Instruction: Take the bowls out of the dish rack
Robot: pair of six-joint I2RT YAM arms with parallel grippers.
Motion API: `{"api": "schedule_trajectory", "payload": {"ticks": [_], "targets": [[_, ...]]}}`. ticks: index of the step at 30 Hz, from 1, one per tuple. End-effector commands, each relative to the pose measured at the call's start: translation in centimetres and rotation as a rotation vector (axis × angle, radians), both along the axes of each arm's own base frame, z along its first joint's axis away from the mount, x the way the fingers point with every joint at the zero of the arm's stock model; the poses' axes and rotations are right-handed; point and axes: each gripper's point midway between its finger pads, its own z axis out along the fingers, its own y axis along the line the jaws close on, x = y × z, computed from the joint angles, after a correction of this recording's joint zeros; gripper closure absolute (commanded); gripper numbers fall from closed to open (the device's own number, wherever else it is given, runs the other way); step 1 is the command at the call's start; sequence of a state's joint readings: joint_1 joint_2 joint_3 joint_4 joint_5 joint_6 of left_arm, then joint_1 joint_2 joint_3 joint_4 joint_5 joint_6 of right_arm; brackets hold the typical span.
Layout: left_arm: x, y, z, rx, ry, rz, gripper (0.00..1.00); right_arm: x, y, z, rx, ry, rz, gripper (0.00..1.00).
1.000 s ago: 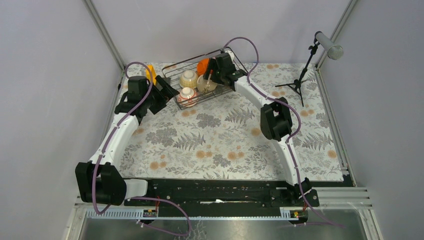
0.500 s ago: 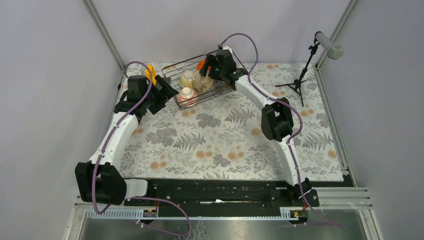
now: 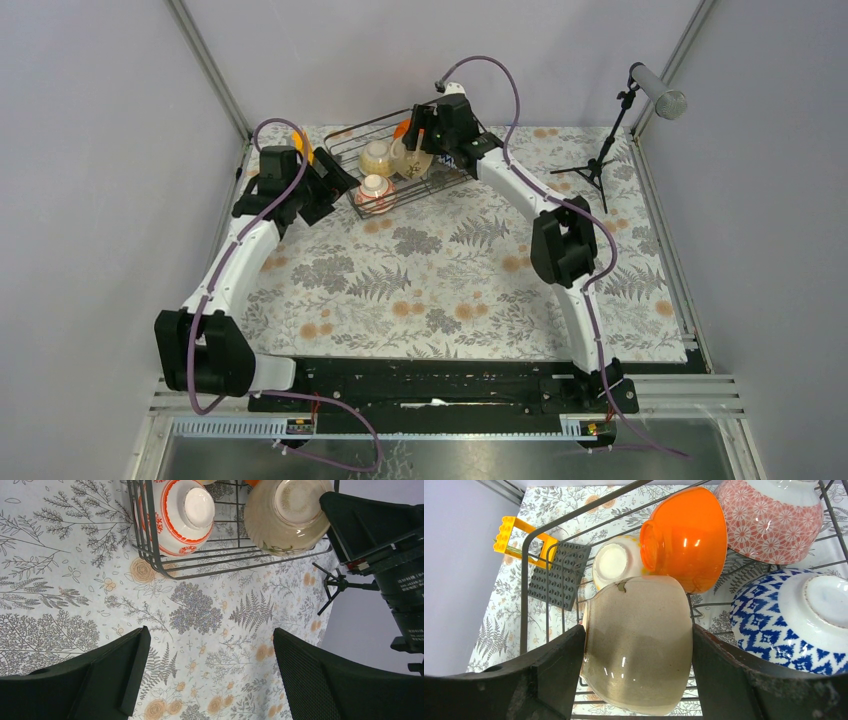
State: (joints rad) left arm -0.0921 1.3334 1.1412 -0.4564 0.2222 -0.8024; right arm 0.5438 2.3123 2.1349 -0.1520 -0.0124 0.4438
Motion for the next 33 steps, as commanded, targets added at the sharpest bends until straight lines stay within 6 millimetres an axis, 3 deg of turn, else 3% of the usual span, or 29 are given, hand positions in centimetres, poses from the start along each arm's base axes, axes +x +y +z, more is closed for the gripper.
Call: {"api": "schedule_trajectory", "payload": {"ticks": [1,12,20,29,33], "targets": [[1.1,-0.5,1.9,-0.027,-0.057,-0.021,0.02,-0.7,0.2,10.7,0.096,-0.221,0.016,0.32],[2.1,-1.6,1.7,-0.038,-0.058,-0.055,0.02,-1.0,0.1,10.9,0.101,-0.216,0.016,0.34],[2.4,-2.0,1.7,-0.033,-0.062,-0.074,0.02,-2.1,-0.1,12.4,0.144,-0.206,0.02,0.35],[2.2,-1.9,1.9,-0.026,-0.07,-0.079,0.02,-3.1,-1.7,15.3,0.142,-0.266,0.012,0.36],[2.4,-2.1,1.6,-0.024,-0.065,-0.085,0.02,-3.5,-2.7,13.1,0.098,-0.232,0.0,0.36]]}}
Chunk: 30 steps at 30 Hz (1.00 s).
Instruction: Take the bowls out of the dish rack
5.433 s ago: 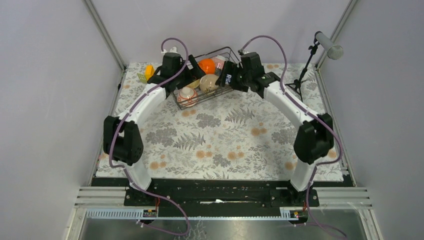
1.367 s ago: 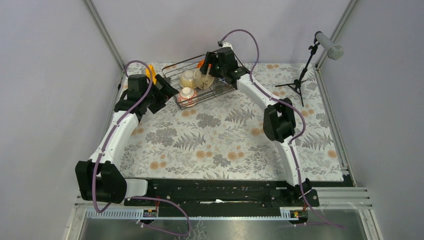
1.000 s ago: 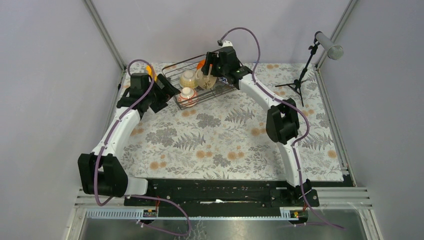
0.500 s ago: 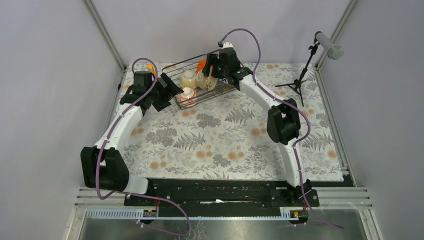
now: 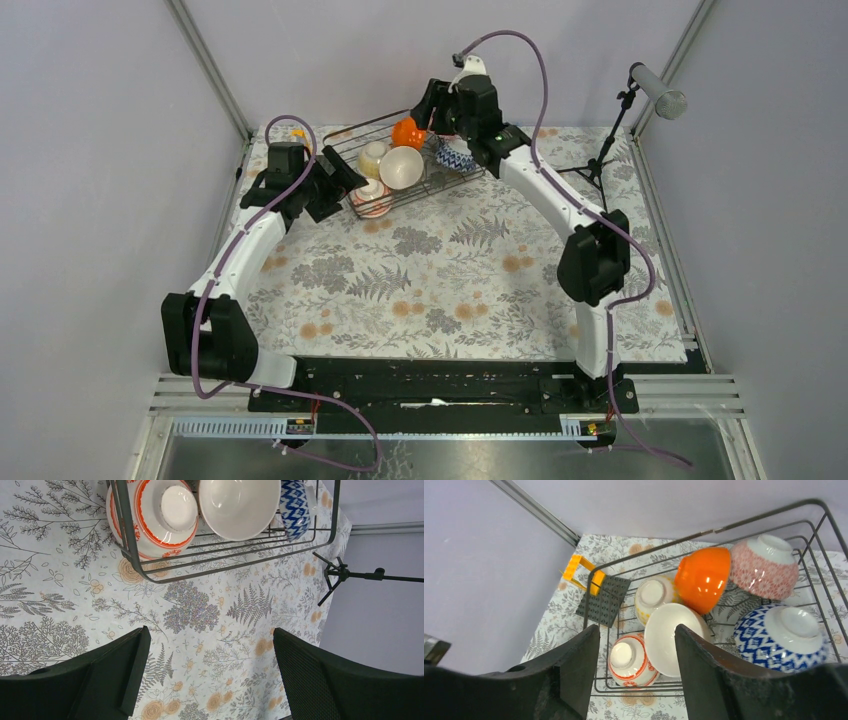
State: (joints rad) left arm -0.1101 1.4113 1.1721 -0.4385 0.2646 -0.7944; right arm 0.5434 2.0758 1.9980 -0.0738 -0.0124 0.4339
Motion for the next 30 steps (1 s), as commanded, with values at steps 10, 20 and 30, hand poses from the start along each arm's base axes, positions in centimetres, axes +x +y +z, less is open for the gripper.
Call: {"api": "schedule_trajectory", "payload": {"ticks": [10,20,30], "targets": [[3.5,-0.8,2.4,0.012,-0.105,-0.046,0.16,-0.7,-1.2,-0.3,0.007,0.035,0.027,0.34],[11.2,-2.2,-0.5,0.223,-0.147,-0.103,0.41,-2.5,-3.4,-1.8,-0.043,0.094,-0.029,0.34],[15.6,-3.3,-4.7,0.406,-0.15,-0.098,0.45,-6.3,-6.4,1.1,-0.085,0.067,-0.044,0.34]]}}
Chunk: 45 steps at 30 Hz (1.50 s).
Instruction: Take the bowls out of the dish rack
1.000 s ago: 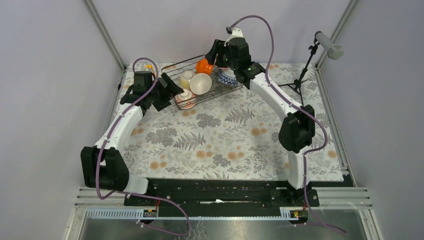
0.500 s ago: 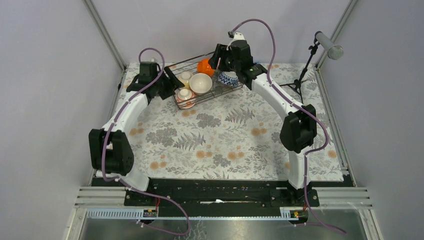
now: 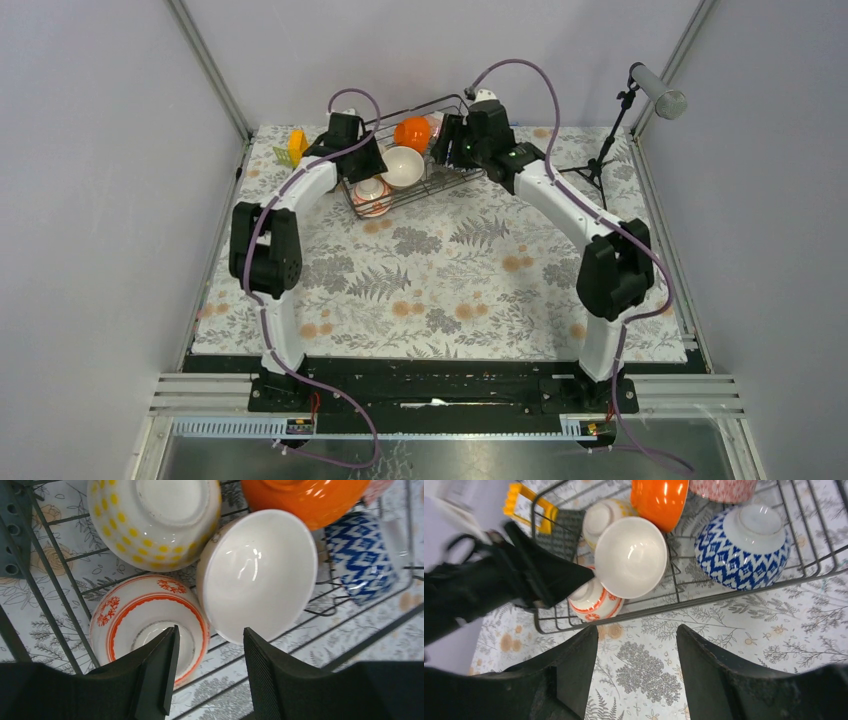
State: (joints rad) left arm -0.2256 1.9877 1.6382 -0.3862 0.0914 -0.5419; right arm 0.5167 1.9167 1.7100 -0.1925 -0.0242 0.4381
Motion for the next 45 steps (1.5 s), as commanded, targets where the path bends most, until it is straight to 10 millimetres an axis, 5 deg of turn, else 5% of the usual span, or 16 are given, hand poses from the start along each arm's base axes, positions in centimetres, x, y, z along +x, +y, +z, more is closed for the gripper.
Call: {"api": "schedule_trajectory", "payload": {"ticks": [1,9,18,20,22,24,34,45], "targets": [[2.8,0.7,1.9,0.118,-0.131,0.04,0.45,-1.7,-2.3,8.6,0.021,-0.163,-0.026,0.34],[4.5,0.2,0.0,0.215,-0.152,0.066,0.47,-4.1,-5.9,10.4,-0.073,-0.223,-0.076,0.32],[5.7,-0.1,-2.6,0.303,-0.14,0.076,0.54,-5.8,-7.6,12.0,-0.099,-0.255,-0.098,0.32],[5.7,-0.1,-2.8,0.31,-0.138,0.074,0.65,-5.9,-7.9,12.1,-0.105,-0.255,-0.105,0.32],[5.9,-0.1,-2.6,0.312,-0.146,0.073,0.87,-6.1,-8.1,12.2,-0.108,-0.256,-0.109,0.32],[6.0,-0.2,-1.8,0.314,-0.161,0.076,1.0,-6.2,-8.2,12.1,-0.112,-0.252,-0.111,0.32],[5.9,-1.5,6.9,0.175,-0.29,0.087,1.0,-6.4,-8.2,12.6,-0.096,-0.247,-0.115,0.32],[1.5,-0.4,16.6,0.053,-0.433,0.145,1.0,-7.7,-7.8,12.1,-0.063,-0.182,-0.09,0.32]]}}
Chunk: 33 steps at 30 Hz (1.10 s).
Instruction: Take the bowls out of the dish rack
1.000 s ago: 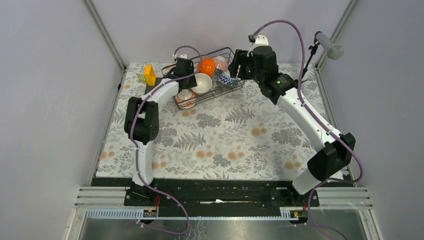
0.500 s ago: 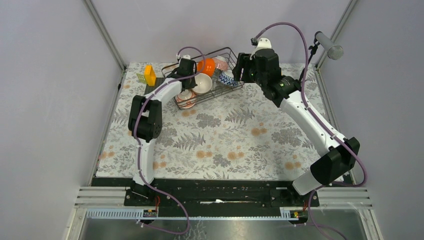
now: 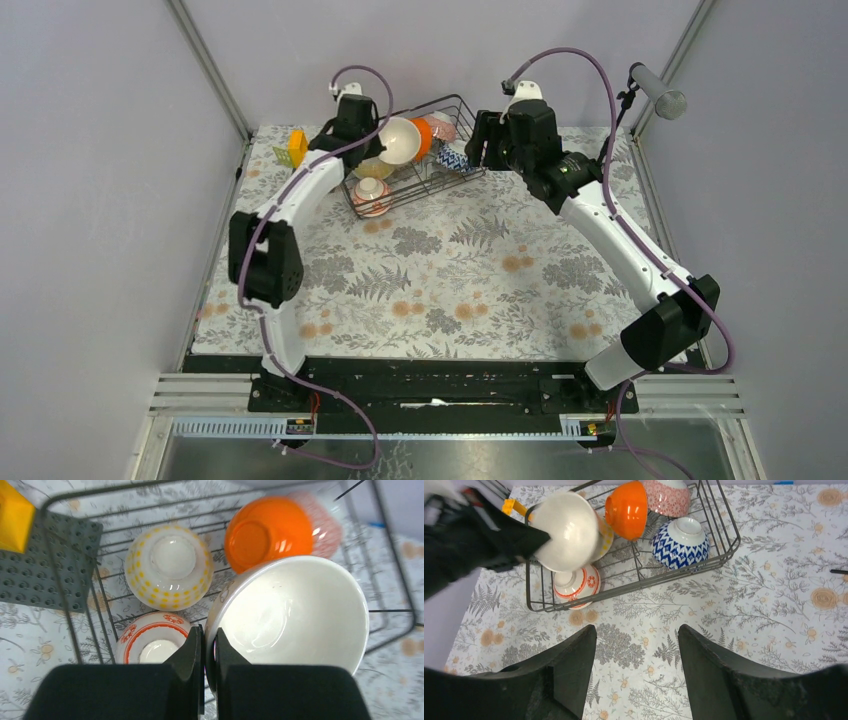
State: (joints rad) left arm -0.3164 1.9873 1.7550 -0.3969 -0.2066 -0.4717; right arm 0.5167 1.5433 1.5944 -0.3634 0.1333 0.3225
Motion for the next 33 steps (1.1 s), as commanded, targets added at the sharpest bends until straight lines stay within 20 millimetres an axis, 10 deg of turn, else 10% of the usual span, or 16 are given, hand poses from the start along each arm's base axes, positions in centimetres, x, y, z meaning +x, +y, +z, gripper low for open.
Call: {"api": "schedule_trajectory", "payload": {"ticks": [1,6,14,23,33], "targets": [[-1.4,-0.2,13.3,-0.15,-0.299,0.005,1.0,-1.2,-0.4,2.5,0.048,-0.023,0.002,0.32],[-5.1,1.4,15.6,-0.179,-0.312,0.046,1.0,-1.6,-0.3,1.9,0.066,0.01,-0.001,0.31],[-14.0,10.4,14.5,-0.071,-0.283,0.337,1.0,-3.0,0.1,0.6,0.087,0.102,0.023,0.3],[-20.6,19.1,5.8,-0.23,-0.141,0.572,1.0,-4.9,-0.2,-1.0,0.095,0.162,0.033,0.3],[-19.1,24.6,-2.6,-0.262,0.008,0.85,1.0,-5.4,0.8,-0.1,0.14,0.171,0.07,0.3]]}}
